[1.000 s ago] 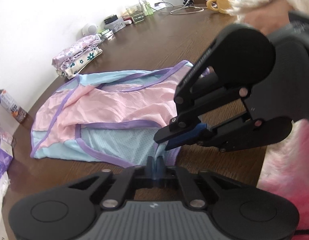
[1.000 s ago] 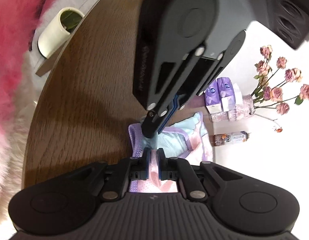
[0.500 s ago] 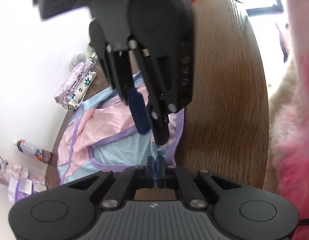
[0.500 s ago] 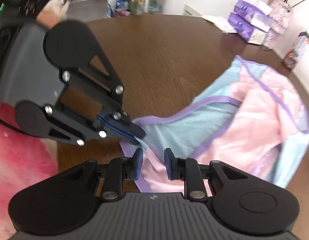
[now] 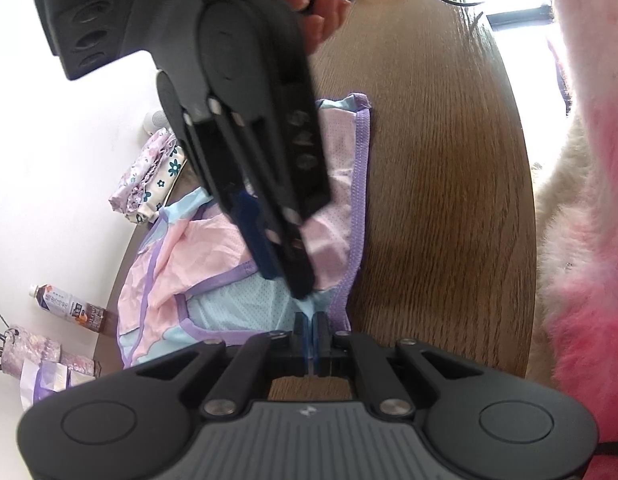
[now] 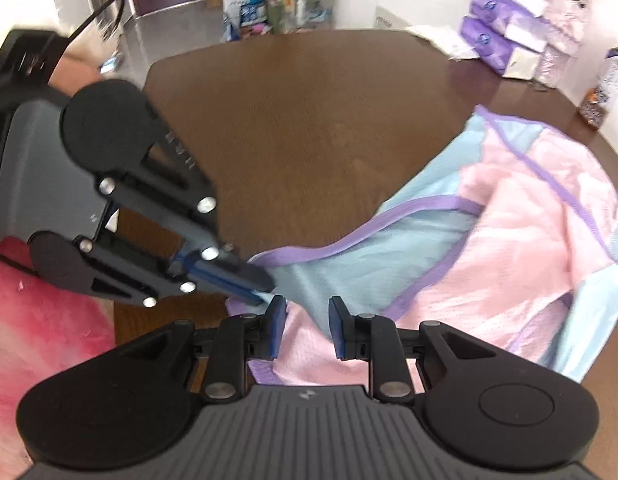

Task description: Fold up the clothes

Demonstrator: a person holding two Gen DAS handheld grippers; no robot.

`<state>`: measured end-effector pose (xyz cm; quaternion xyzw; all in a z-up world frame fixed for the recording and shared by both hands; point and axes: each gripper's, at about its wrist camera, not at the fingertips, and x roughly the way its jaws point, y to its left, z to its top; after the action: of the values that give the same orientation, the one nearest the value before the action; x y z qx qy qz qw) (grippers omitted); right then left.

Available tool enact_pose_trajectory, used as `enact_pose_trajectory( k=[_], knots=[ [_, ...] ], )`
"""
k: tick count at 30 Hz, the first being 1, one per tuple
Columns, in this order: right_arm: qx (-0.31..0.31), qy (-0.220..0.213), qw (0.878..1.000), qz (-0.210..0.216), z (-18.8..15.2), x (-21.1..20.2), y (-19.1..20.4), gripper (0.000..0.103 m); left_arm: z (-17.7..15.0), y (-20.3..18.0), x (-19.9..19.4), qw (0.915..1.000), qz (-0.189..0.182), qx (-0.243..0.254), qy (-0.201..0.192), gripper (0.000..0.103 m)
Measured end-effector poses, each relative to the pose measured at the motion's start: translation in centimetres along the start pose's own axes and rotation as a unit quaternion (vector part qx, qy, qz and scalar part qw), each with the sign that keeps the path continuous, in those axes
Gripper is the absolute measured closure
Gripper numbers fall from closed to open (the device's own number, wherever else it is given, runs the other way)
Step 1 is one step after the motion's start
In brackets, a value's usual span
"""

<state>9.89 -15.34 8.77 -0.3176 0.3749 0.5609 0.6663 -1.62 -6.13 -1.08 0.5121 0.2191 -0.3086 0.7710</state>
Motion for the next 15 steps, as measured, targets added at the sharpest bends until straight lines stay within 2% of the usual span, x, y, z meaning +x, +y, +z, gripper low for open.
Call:
enact_pose_trajectory(
  k=[5,6,7,8,11,13,15],
  knots=[
    [-0.029,0.021,0.999,0.005,-0.1,0.8,0.8,0.082,0.0,0.1,-0.2,1.0000,-0.004,-0.007,0.000,0.102],
    [-0.039,0.022,0.999,0.001,-0.2,0.9,1.1,0.086,0.0,0.2,-0.2,0.9999,-0.005,-0.009,0.000,0.102],
    [-0.048,0.020,0.999,-0.006,-0.2,1.0,1.4,0.096,0.0,0.4,-0.2,0.9999,-0.007,-0.014,0.000,0.101],
    [-0.057,0.019,0.998,-0.012,-0.3,1.1,1.7,0.099,0.0,0.7,-0.3,0.9996,-0.011,-0.024,-0.001,0.100],
    [-0.139,0.006,0.986,-0.088,-1.1,1.0,5.0,0.099,-0.2,2.7,-0.9,0.9955,-0.035,-0.088,-0.002,0.094],
    [-0.196,-0.003,0.970,-0.140,-1.6,0.9,7.3,0.099,-0.4,4.6,-1.3,0.9885,-0.050,-0.143,-0.007,0.089],
    [-0.240,-0.008,0.954,-0.178,-2.4,1.4,9.1,0.099,-0.7,6.4,-1.5,0.9792,-0.063,-0.192,-0.013,0.088]
  ],
)
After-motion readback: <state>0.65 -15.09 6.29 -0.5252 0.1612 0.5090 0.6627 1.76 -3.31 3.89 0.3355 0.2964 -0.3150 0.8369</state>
